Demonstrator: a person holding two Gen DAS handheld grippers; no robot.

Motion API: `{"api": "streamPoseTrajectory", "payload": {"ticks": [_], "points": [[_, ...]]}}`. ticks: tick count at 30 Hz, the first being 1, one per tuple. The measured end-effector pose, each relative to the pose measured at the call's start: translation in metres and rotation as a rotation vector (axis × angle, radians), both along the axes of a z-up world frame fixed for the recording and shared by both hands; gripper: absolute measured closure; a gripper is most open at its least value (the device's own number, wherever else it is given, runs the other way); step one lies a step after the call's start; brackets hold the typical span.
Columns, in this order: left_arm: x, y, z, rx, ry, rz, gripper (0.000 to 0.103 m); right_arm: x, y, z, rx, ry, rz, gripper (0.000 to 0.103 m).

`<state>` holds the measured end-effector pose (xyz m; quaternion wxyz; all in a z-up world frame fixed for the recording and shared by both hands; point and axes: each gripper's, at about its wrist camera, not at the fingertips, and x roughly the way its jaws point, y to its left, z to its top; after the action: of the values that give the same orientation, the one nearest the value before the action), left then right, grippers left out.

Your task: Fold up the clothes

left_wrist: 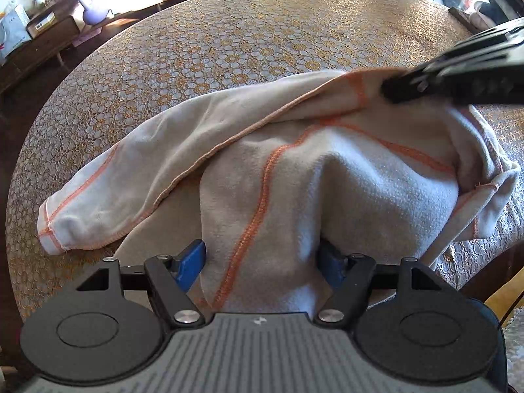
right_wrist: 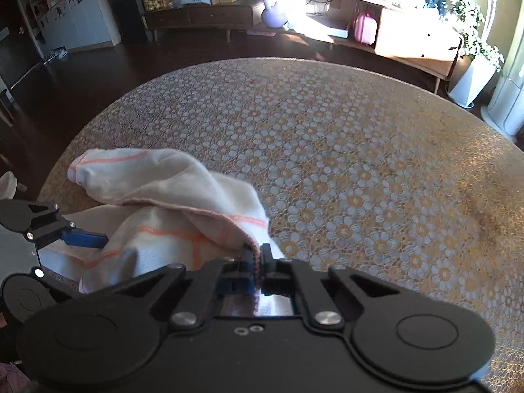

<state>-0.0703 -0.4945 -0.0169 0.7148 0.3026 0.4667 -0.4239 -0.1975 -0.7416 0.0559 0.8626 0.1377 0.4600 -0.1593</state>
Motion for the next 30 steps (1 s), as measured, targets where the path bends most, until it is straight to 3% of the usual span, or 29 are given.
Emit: {"api": "streamPoseTrajectory", "payload": {"ticks": [8, 13, 17, 22, 27, 30], "points": [[-0.008, -0.002, 0.006, -0.024, -0.004, 0.001, 0.03, -0.057, -0.041, 0.027, -0.016, -0.03, -0.116, 0.0], [-0.01, 0.009, 0.037, -0.094, -0.044, -0.041, 0.027, -0.085, -0.046, 0.023, -0.014, -0.035, -0.155, 0.0], [-0.004, 0.021, 0.051, -0.142, 0.028, -0.057, 0.025, -0.104, -0.058, 0.023, -0.023, -0.054, -0.218, 0.0], [-0.02, 0.02, 0.072, -0.226, -0.026, -0.117, 0.025, -0.137, -0.084, 0.028, -0.041, -0.069, -0.322, 0.0], [-0.03, 0.0, 0.056, -0.177, -0.065, -0.148, 0.025, -0.173, -0.11, 0.018, -0.06, -0.039, -0.451, 0.0], [-0.036, -0.012, 0.045, -0.143, -0.086, -0.164, 0.025, -0.184, -0.116, -0.003, -0.032, 0.025, -0.468, 0.0]]}}
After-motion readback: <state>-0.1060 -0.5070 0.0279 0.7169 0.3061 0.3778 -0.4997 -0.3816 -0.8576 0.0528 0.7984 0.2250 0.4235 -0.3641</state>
